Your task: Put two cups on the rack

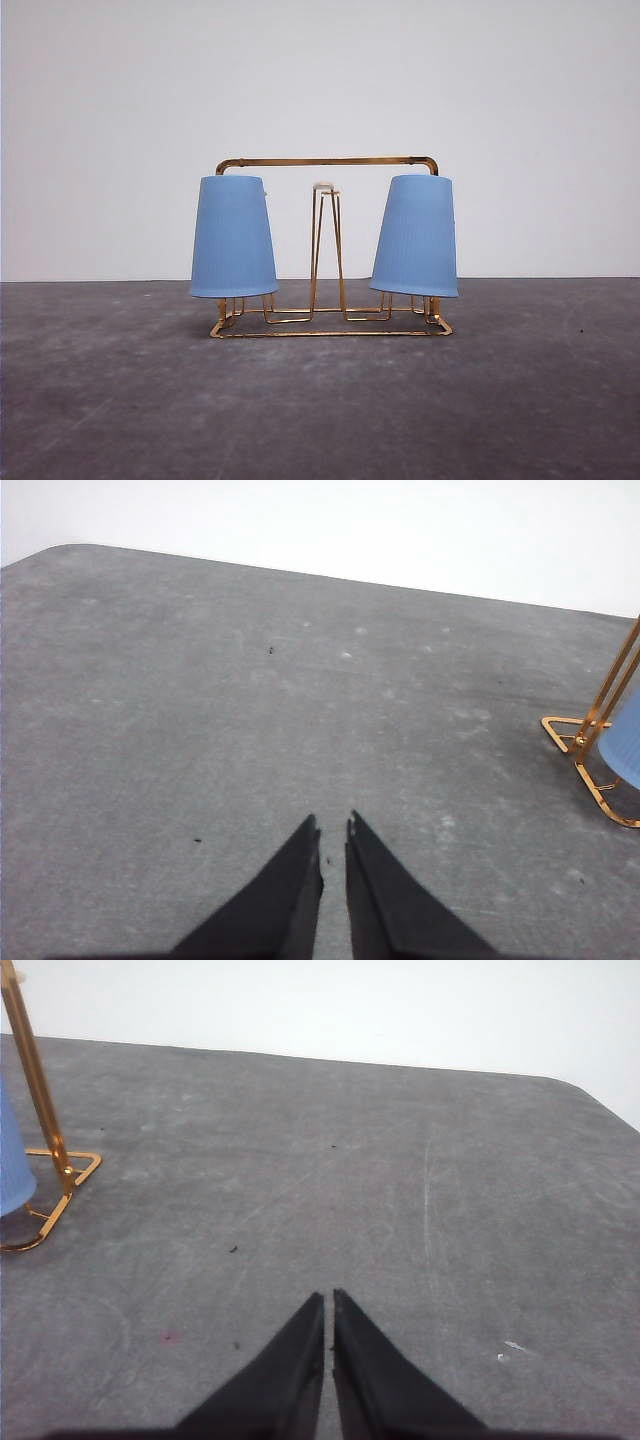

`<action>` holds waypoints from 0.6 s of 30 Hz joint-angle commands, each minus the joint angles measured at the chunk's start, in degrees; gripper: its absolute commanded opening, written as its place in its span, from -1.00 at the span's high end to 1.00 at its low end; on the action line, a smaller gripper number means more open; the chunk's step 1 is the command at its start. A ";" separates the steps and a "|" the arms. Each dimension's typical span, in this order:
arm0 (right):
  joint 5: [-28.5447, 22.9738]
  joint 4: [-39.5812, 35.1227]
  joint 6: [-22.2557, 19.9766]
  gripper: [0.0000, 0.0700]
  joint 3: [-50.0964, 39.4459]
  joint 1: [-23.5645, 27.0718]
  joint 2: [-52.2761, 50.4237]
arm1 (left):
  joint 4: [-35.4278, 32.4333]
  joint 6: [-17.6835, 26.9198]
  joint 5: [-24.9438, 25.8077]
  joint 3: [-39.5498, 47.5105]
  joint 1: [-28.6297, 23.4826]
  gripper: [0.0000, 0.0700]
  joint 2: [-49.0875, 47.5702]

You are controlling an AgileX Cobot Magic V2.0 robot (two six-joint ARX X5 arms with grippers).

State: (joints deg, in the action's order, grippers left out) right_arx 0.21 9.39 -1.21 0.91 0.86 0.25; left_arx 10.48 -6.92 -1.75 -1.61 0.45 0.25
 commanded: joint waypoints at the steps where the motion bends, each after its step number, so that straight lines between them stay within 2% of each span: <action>1: -0.16 -0.77 0.74 0.96 -0.22 0.02 -0.04 | 0.22 -0.04 -0.18 0.90 -0.07 0.93 -0.07; 18: -0.16 -0.77 0.74 0.96 -0.22 0.02 -0.04 | 0.22 -0.04 -0.18 0.90 -0.07 0.92 -0.07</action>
State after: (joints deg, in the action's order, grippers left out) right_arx 0.21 9.37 -1.21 0.91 0.86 0.25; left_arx 10.48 -6.92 -1.76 -1.61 0.45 0.25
